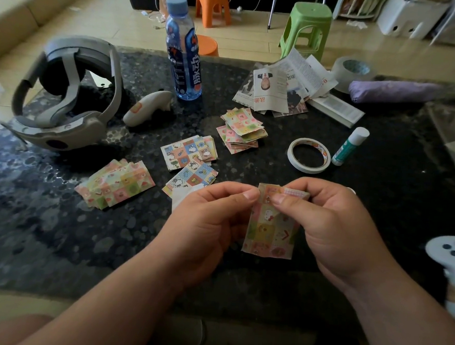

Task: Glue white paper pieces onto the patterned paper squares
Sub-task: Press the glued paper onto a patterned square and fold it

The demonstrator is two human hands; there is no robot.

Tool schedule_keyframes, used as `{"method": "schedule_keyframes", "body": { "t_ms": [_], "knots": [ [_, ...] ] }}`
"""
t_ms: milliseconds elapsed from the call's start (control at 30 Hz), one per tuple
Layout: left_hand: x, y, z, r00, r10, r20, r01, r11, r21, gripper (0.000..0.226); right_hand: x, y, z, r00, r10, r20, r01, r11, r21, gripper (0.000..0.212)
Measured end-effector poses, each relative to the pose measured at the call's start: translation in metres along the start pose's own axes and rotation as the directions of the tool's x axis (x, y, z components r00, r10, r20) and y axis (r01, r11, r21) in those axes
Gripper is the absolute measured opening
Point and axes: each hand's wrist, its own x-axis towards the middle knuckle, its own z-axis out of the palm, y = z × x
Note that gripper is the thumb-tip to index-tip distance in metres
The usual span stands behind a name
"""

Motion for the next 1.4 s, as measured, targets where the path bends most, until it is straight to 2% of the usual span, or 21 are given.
{"method": "schedule_keyframes", "body": {
  "t_ms": [100, 333, 500, 700, 933, 1067, 1167, 1300, 1400],
  "knots": [
    [0.0, -0.001, -0.001, 0.999, 0.043, -0.011, -0.042, 0.998, 0.04, 0.01, 0.0, 0.001, -0.001, 1.0, -0.007, 0.001, 0.007, 0.999, -0.042, 0.011],
    [-0.003, -0.005, 0.002, 0.967, 0.244, -0.073, -0.222, 0.947, 0.232, 0.012, -0.001, 0.003, 0.002, 0.998, -0.07, -0.004, 0.068, 0.982, -0.179, 0.012],
    [-0.002, -0.008, 0.001, 0.942, 0.305, -0.139, -0.247, 0.911, 0.33, 0.011, -0.002, 0.003, 0.006, 0.995, -0.101, -0.013, 0.096, 0.967, -0.234, 0.013],
    [0.0, -0.007, 0.001, 0.935, 0.287, -0.207, -0.245, 0.947, 0.206, 0.017, -0.003, 0.007, 0.008, 0.986, -0.152, -0.062, 0.139, 0.973, -0.185, 0.017],
    [-0.001, -0.005, 0.005, 0.927, 0.317, -0.201, -0.308, 0.949, 0.072, 0.016, -0.001, 0.014, 0.014, 0.975, -0.167, -0.146, 0.15, 0.981, -0.12, 0.02],
    [0.0, -0.006, 0.005, 0.93, 0.319, -0.184, -0.312, 0.948, 0.067, 0.016, -0.003, 0.011, 0.014, 0.99, -0.109, -0.091, 0.108, 0.994, -0.009, 0.013],
    [0.0, -0.005, 0.004, 0.938, 0.297, -0.18, -0.287, 0.954, 0.084, 0.016, -0.006, 0.008, 0.014, 0.994, -0.093, -0.063, 0.092, 0.996, -0.011, 0.015],
    [-0.001, -0.004, 0.006, 0.961, 0.223, -0.165, -0.211, 0.974, 0.087, 0.021, -0.005, 0.006, 0.014, 0.988, -0.112, -0.107, 0.109, 0.994, -0.031, 0.016],
    [-0.003, -0.003, 0.007, 0.985, 0.14, -0.1, -0.131, 0.987, 0.094, 0.027, -0.003, 0.005, 0.012, 0.987, -0.062, -0.149, 0.076, 0.993, 0.094, 0.012]
  ]
}}
